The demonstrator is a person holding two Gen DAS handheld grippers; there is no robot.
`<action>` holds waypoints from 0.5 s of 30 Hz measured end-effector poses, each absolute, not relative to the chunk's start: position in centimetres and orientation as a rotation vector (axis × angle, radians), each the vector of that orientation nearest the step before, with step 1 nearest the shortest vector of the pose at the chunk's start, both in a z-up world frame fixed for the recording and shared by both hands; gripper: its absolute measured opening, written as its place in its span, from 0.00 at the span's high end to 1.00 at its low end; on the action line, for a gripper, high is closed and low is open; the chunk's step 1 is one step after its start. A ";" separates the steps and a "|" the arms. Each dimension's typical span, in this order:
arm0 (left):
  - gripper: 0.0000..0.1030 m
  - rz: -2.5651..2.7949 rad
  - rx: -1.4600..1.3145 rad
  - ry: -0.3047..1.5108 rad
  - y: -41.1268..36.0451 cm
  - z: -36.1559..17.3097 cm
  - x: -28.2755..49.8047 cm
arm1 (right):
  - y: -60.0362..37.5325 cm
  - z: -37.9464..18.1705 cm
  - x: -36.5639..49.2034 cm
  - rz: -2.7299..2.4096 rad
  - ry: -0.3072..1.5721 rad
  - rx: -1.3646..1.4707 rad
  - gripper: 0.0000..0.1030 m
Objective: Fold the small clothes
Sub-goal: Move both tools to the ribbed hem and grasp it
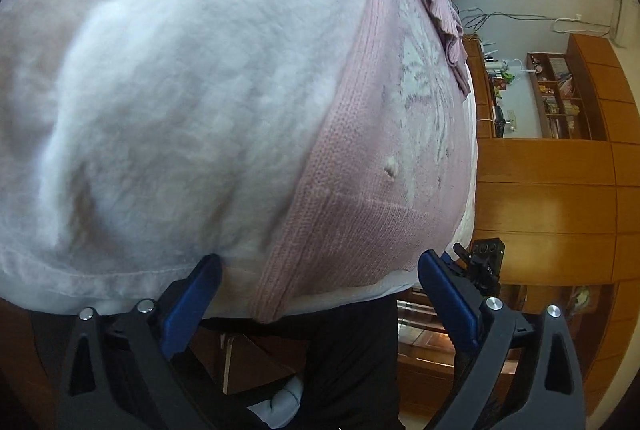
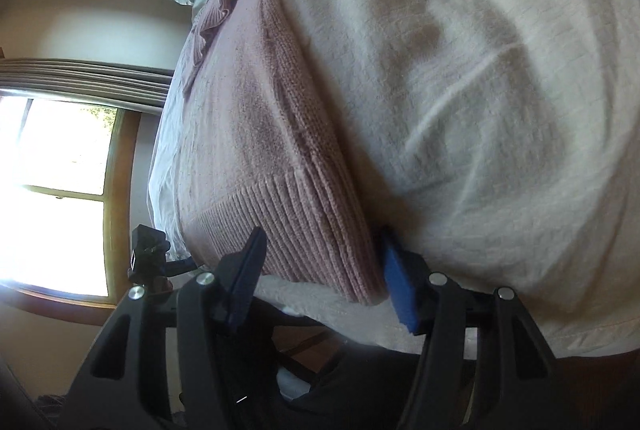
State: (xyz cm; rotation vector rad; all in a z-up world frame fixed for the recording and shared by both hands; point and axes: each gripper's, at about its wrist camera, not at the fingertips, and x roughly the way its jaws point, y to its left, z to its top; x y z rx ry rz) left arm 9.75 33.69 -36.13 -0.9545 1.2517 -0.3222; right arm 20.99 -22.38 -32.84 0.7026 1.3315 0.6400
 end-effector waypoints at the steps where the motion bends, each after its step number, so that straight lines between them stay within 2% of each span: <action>1: 0.05 -0.329 -0.959 1.254 33.6 -36.1 9.9 | -22.3 -32.7 20.9 0.648 1.331 0.700 0.44; 3: 0.06 -0.360 -0.948 1.244 32.8 -35.9 10.1 | -22.5 -32.6 20.9 0.657 1.329 0.691 0.44; 6: 0.14 -0.356 -0.929 1.265 32.1 -36.1 10.4 | -22.8 -33.0 21.2 0.659 1.337 0.712 0.51; 11: 0.49 -0.307 -0.955 1.253 32.1 -36.5 10.0 | -22.4 -33.2 21.4 0.707 1.336 0.695 0.50; 13: 0.59 -0.303 -0.983 1.242 32.5 -36.8 9.7 | -22.5 -33.5 21.6 0.709 1.340 0.709 0.57; 15: 0.62 -0.306 -1.015 1.221 32.8 -36.8 9.4 | -22.8 -33.6 21.6 0.720 1.335 0.725 0.61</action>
